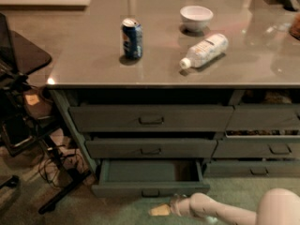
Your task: Close bottom drawer
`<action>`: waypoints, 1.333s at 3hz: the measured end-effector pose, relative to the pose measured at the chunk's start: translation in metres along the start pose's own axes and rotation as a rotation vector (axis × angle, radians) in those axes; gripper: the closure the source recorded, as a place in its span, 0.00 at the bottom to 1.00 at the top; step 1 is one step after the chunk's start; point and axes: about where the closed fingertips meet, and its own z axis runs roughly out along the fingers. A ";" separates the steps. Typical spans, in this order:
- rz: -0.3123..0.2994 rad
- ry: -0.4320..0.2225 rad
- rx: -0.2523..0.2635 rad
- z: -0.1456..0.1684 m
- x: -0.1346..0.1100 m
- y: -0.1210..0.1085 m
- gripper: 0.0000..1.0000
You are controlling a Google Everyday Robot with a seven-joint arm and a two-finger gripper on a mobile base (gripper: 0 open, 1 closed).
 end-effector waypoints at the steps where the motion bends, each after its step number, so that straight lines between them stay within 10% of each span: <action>1: -0.021 -0.002 -0.002 0.013 -0.017 -0.004 0.00; 4: -0.091 -0.003 -0.010 0.042 -0.064 0.000 0.00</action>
Offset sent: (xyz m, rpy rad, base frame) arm 0.1672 0.0837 0.0049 -0.0651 -0.1116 0.1424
